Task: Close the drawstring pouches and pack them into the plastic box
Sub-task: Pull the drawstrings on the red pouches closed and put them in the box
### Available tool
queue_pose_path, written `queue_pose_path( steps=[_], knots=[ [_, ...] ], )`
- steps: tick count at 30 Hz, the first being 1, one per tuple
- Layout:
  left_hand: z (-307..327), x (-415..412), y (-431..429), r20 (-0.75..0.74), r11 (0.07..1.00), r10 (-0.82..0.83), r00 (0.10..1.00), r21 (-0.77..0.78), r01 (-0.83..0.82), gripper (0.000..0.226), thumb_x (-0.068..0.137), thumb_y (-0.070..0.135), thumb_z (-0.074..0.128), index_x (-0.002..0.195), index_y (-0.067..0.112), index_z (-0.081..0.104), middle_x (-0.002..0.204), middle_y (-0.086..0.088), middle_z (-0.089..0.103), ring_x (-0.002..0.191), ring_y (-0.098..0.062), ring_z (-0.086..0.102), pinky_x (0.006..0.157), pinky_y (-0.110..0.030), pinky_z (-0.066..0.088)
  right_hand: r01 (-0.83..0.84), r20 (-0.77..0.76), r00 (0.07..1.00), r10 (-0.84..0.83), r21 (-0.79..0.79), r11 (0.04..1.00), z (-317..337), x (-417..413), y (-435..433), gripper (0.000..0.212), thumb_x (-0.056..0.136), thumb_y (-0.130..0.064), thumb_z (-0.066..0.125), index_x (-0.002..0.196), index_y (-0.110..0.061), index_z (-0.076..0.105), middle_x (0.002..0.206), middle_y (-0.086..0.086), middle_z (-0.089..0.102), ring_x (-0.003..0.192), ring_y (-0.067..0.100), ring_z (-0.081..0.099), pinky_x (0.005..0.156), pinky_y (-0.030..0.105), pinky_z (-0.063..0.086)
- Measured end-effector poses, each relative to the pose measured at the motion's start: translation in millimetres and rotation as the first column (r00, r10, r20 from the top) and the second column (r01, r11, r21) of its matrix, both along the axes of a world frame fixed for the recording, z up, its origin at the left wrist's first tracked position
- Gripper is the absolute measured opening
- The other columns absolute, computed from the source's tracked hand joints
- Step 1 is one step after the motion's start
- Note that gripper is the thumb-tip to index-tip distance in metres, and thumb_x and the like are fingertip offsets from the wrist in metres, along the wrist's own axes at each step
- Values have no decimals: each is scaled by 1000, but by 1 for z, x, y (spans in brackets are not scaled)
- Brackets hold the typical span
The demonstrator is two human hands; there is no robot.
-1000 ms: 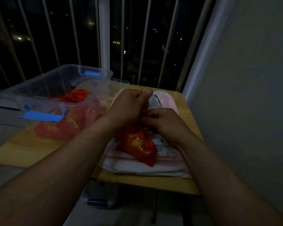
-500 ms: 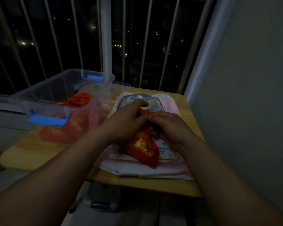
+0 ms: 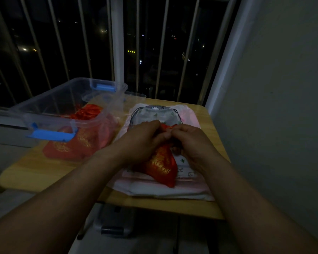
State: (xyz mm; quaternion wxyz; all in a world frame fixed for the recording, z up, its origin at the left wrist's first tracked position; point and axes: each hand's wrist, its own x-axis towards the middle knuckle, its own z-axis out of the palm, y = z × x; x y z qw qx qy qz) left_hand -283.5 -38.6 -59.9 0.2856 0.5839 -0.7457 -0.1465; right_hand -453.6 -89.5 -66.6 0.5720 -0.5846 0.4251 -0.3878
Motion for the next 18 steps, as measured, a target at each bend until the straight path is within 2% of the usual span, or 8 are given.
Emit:
queue_pose_path(
  steps=[2, 6, 9, 12, 16, 18],
  knots=[
    [-1, 2, 0, -3, 999, -33, 999, -14, 33, 23, 104, 39, 55, 119, 25, 62, 108, 8, 67, 95, -7, 62, 81, -31, 51, -23, 28, 999, 23, 11, 1000, 1, 0, -1, 14, 98, -11, 64, 85, -11, 71, 78, 8, 72, 65, 14, 61, 56, 26, 46],
    [1, 3, 0, -26, 998, 41, 999, -39, -42, 16, 107, 28, 51, 102, 18, 62, 86, 8, 60, 75, -2, 54, 65, -27, 38, -50, 73, 996, 48, 27, 998, 4, 3, 2, 12, 98, -9, 63, 88, -9, 70, 75, 5, 69, 61, 10, 59, 56, 23, 46],
    [0, 2, 1, -19, 996, 70, 997, -49, -71, 19, 108, 28, 47, 95, 18, 56, 80, 8, 55, 70, -2, 51, 59, -23, 34, -46, 136, 990, 33, 94, 995, 5, 6, 2, 9, 98, -10, 62, 91, -10, 68, 71, 1, 65, 59, 9, 57, 56, 22, 46],
    [-2, 0, 3, -10, 994, 94, 996, -50, -94, 20, 109, 29, 46, 90, 23, 50, 77, 9, 52, 65, -2, 49, 56, -22, 31, -35, 129, 991, 22, 101, 994, 4, 4, 1, 10, 98, -11, 62, 90, -11, 67, 69, 0, 64, 60, 9, 57, 57, 23, 46],
    [2, 0, 3, -115, 984, 163, 980, -56, -170, 31, 111, 31, 40, 86, 16, 49, 76, 4, 50, 67, -6, 47, 62, -33, 28, -36, 61, 998, 33, 41, 999, 4, 1, 1, 10, 97, -10, 66, 88, -8, 68, 74, 4, 68, 62, 11, 61, 59, 25, 49],
    [7, 1, 4, -189, 977, 195, 962, -51, -208, 39, 111, 35, 38, 79, 17, 50, 73, 3, 50, 65, -9, 46, 64, -33, 29, -36, 43, 998, 35, 22, 999, 6, 0, 2, 9, 97, -11, 67, 90, -5, 69, 75, 5, 69, 63, 11, 63, 60, 25, 52]
  ],
)
